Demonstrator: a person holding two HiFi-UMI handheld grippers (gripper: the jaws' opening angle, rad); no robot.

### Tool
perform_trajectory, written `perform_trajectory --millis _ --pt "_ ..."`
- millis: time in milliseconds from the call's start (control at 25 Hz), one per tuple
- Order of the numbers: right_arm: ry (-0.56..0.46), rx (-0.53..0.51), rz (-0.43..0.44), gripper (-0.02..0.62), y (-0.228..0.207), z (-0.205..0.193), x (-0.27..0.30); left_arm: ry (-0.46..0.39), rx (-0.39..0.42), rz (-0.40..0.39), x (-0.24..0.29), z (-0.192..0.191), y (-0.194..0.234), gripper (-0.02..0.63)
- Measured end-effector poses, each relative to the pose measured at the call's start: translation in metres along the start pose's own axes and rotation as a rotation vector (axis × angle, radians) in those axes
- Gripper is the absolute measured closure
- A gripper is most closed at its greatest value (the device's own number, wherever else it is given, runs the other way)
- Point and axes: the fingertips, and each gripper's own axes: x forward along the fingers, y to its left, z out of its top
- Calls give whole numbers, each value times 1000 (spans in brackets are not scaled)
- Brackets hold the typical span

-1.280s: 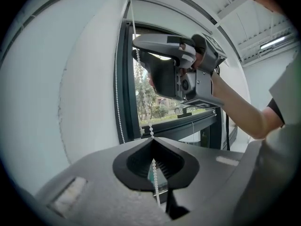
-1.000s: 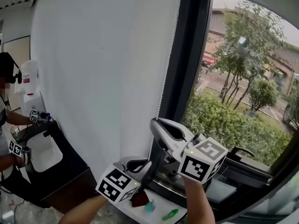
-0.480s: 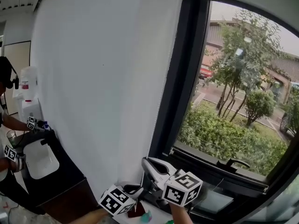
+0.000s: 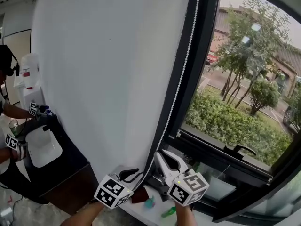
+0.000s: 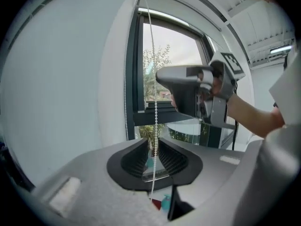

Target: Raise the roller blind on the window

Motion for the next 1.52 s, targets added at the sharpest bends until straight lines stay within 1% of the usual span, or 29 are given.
perform_trajectory --millis 120,360,520,640,760,880,1120,1280,1520 --pt "15 27 -35 543 1 -25 -11 -33 -28 18 -12 -1 0 531" --pt "62 73 -89 543 10 -58 -25 -77 -41 37 -21 2 -12 531" --pt "109 52 -159 543 19 -80 -36 -86 -58 39 -23 1 -22 532" --pt "136 33 -210 549 23 -94 -45 -111 -65 64 -26 5 -23 536" --pt "165 22 -239 571 29 -108 -53 -142 -69 103 -31 9 -22 579" --pt "178 13 -249 590 35 -115 -56 -159 -57 126 -33 12 -23 603" --pt "212 -28 -249 591 45 -122 -56 -147 -28 146 -32 9 -30 603" --pt "209 -27 -265 591 42 -121 -55 -134 -41 148 -31 5 -30 603" --pt "205 -27 -262 591 40 -119 -56 -128 -57 147 -28 3 -34 603"
